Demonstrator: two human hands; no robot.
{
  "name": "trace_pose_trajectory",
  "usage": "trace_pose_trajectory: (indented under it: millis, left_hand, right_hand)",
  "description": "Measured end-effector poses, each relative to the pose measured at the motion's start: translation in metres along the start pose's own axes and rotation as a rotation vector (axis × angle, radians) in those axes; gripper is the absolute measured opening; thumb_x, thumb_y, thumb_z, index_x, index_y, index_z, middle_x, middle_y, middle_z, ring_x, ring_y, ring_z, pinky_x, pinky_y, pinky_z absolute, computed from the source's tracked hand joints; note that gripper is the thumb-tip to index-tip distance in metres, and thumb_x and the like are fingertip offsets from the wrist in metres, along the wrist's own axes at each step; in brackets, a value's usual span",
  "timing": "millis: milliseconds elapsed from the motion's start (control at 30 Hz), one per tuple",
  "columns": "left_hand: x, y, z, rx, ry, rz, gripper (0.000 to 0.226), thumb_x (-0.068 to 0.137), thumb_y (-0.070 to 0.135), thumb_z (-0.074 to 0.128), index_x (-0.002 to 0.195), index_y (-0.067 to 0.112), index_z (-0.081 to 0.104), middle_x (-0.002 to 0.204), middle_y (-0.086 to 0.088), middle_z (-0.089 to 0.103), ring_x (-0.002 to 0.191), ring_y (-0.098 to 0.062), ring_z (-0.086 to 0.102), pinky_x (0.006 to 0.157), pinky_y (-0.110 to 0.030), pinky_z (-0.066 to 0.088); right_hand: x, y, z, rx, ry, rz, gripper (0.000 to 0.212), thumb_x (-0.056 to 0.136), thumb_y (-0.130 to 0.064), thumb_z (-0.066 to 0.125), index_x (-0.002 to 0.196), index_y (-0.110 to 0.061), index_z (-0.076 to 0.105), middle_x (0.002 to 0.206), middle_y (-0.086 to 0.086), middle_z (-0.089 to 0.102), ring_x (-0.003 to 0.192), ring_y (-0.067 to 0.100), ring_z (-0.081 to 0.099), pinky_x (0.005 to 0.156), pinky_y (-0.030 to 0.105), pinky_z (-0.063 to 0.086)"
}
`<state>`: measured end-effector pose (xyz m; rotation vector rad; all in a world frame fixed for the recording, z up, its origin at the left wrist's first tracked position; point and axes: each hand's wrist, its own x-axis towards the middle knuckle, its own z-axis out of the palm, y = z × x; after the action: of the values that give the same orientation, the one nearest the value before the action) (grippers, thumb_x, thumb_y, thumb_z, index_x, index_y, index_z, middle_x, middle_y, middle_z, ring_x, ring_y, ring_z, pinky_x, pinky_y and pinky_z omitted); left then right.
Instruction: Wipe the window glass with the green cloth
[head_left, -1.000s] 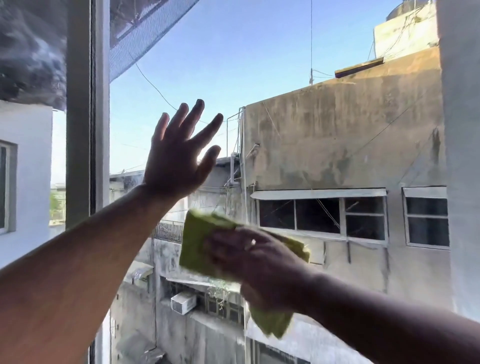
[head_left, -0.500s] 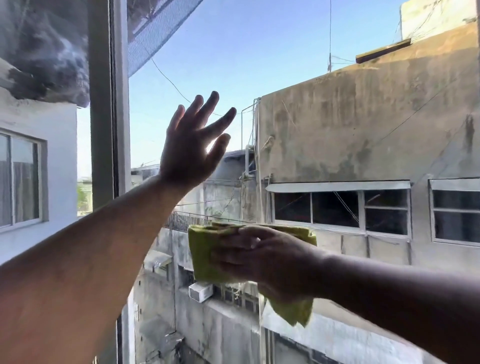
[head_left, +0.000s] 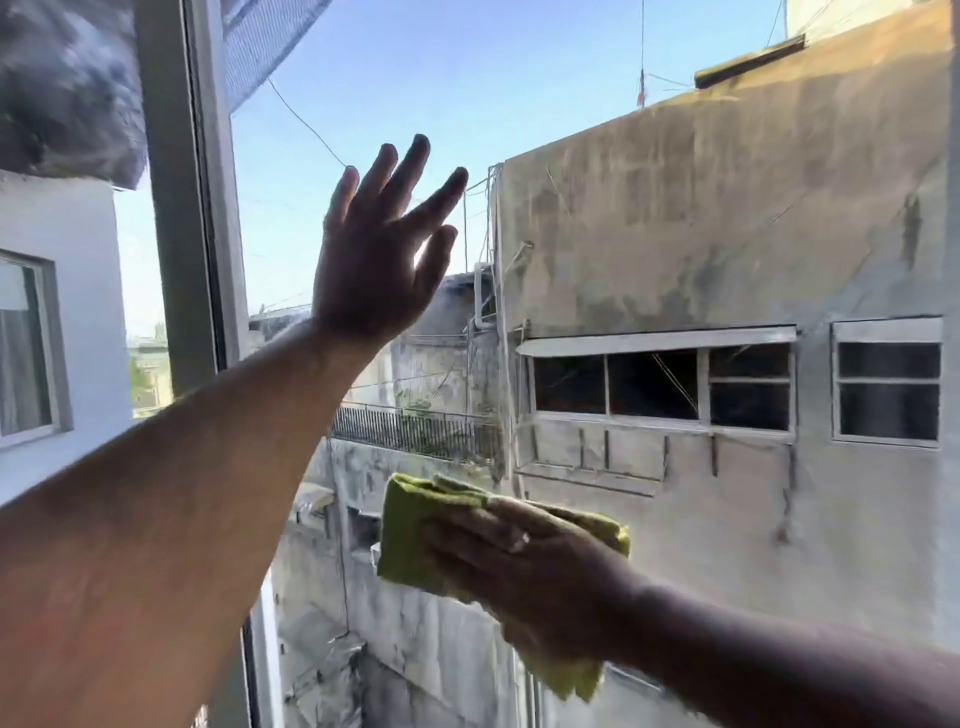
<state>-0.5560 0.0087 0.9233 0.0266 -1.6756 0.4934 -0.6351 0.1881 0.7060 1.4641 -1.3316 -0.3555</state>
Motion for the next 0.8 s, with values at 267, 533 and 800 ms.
trace_pose_trajectory:
  millis: [267,533,800]
  left_hand:
    - [-0.002,-0.008,0.010,-0.016,0.054,0.037,0.052,0.103,0.049,0.032,0.151,0.031,0.041,0.164,-0.009,0.030,0.153,-0.030,0.025,0.123,-0.050,0.015]
    - [-0.001,0.000,0.006,0.089,-0.013,0.056,0.066,0.100,0.059,0.024,0.154,0.022,0.033,0.165,-0.017,0.024,0.151,-0.039,0.023,0.120,-0.059,0.015]
    - [-0.001,0.029,0.005,0.123,-0.086,0.046,0.072,0.098,0.065,0.022,0.159,0.026,0.022,0.167,-0.018,0.015,0.152,-0.043,0.017,0.119,-0.064,0.011]
  right_hand:
    - [-0.105,0.181,-0.043,-0.017,0.397,1.094,0.070,0.085,-0.023,0.043,0.153,-0.010,0.033,0.158,0.020,0.031,0.146,0.040,0.027,0.112,0.053,0.035]
    - [-0.061,0.062,-0.007,-0.061,0.117,0.193,0.077,0.081,-0.025,0.062,0.152,-0.022,0.031,0.159,0.001,0.032,0.147,0.022,0.027,0.121,0.043,0.024]
    - [-0.152,0.174,-0.044,0.041,0.353,1.227,0.077,0.076,-0.023,0.035,0.147,0.006,0.038,0.155,0.031,0.028,0.144,0.049,0.025,0.111,0.060,0.034]
